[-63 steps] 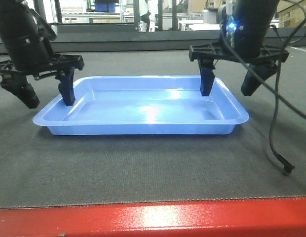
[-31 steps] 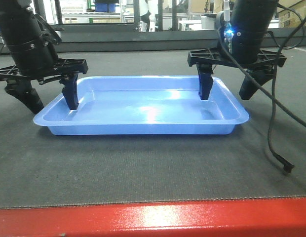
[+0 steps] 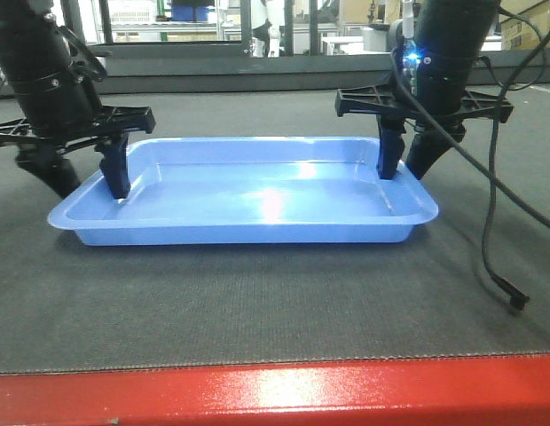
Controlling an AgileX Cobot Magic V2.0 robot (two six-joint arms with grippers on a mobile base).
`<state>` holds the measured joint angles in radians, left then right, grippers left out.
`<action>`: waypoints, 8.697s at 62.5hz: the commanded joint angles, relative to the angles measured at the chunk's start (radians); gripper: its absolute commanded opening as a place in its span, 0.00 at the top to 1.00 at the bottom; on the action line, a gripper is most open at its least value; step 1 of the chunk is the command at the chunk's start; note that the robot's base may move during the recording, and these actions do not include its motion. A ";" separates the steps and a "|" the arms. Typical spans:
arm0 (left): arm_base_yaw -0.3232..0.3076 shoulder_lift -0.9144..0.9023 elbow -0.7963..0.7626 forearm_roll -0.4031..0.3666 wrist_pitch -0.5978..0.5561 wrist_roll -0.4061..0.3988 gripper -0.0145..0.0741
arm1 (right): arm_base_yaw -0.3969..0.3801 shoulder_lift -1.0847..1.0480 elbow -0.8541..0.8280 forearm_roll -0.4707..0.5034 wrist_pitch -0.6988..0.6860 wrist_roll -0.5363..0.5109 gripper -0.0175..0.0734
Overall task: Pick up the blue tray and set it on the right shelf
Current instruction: 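Lift the blue tray off the bench with both grippers, then hold the tray in both grippers while the base turns and drives to the shelf, then raise the held tray above the steel shelf edge with both grippers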
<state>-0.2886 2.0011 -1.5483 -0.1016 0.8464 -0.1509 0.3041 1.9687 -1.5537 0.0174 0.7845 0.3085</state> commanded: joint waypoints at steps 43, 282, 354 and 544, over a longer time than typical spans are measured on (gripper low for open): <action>-0.039 -0.331 -0.174 0.034 0.318 0.002 0.88 | 0.075 -0.435 0.005 -0.077 0.152 -0.012 0.74; -0.107 -0.565 -0.174 0.044 0.486 0.002 0.89 | 0.105 -0.754 0.052 -0.056 0.245 -0.011 0.74; -0.107 -0.565 -0.174 0.044 0.486 0.002 0.89 | 0.105 -0.754 0.052 -0.056 0.245 -0.011 0.74; -0.107 -0.565 -0.174 0.003 0.486 0.002 0.89 | 0.105 -0.754 0.052 -0.056 0.248 -0.011 0.74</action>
<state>-0.3908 1.4714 -1.6889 -0.1128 1.2540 -0.1631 0.4101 1.2470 -1.4721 -0.0191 1.0977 0.3276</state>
